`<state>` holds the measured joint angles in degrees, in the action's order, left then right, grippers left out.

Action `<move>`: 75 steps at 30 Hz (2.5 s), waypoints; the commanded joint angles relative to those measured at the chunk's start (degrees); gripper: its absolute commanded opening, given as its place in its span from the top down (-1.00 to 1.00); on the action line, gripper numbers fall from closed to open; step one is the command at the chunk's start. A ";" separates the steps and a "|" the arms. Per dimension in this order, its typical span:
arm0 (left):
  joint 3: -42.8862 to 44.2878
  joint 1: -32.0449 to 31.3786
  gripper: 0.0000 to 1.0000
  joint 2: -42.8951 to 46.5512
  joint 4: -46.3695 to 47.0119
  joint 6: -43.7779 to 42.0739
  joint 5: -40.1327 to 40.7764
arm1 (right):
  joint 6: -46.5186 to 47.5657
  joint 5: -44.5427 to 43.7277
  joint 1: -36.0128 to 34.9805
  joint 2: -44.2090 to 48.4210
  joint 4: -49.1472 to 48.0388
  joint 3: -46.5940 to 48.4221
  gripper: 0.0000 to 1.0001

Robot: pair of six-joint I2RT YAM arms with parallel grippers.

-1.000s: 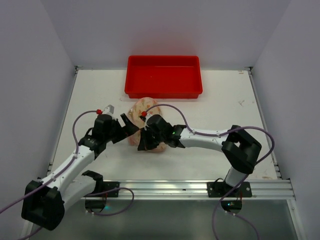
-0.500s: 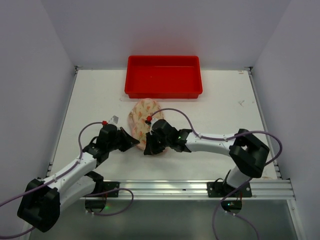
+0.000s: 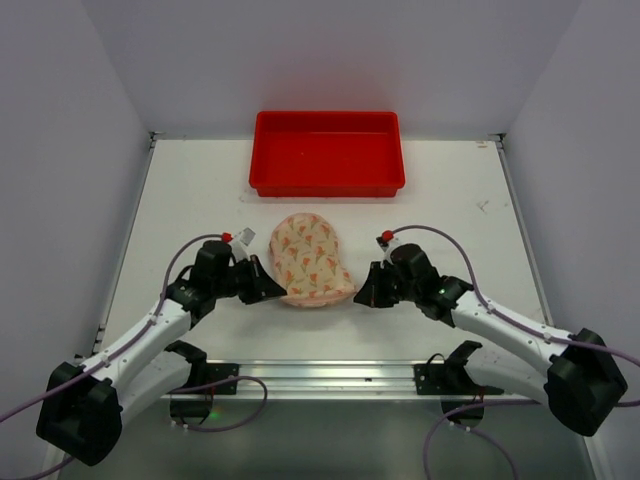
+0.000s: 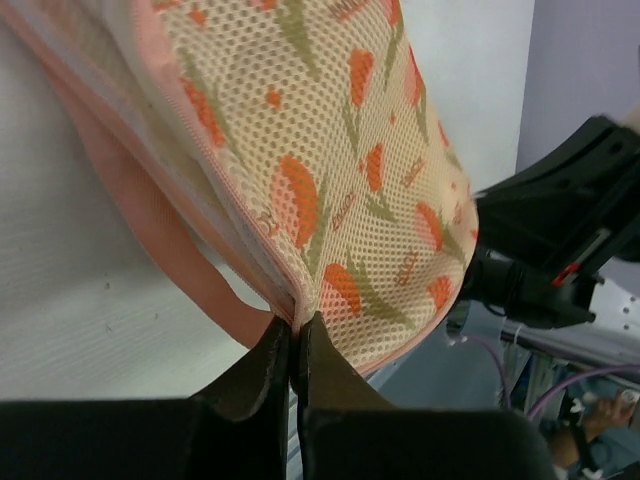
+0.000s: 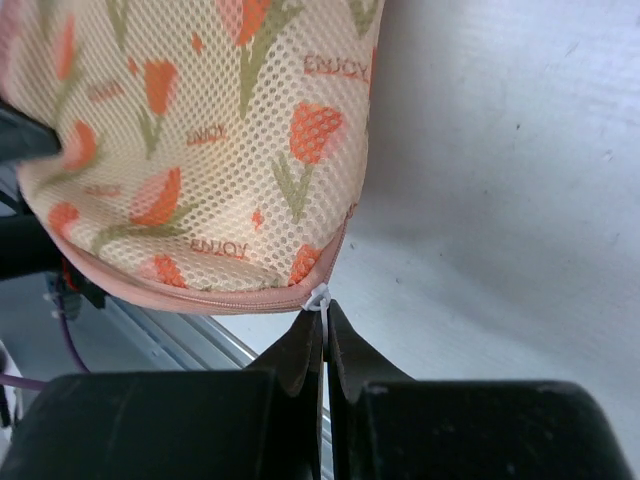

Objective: Unzip the laundry bag and remove the bra

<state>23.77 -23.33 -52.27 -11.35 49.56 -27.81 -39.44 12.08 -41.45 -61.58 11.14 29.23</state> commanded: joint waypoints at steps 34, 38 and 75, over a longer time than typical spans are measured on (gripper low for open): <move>16.13 0.74 -0.16 -19.52 -0.51 -10.97 18.59 | -1.60 -11.99 -9.17 13.06 11.89 4.34 -0.89; 15.96 0.66 -0.02 -22.61 2.99 -11.24 15.34 | -1.95 -12.86 -9.17 14.29 11.19 3.20 -0.89; 63.75 -31.50 -0.06 -53.88 5.56 -2.89 14.62 | -4.33 -39.67 -9.09 46.80 32.62 8.73 -0.97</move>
<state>80.27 -51.72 -103.15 -7.09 45.74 -13.85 -42.89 -20.29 -50.41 -17.93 38.68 34.81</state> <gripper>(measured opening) 0.462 0.983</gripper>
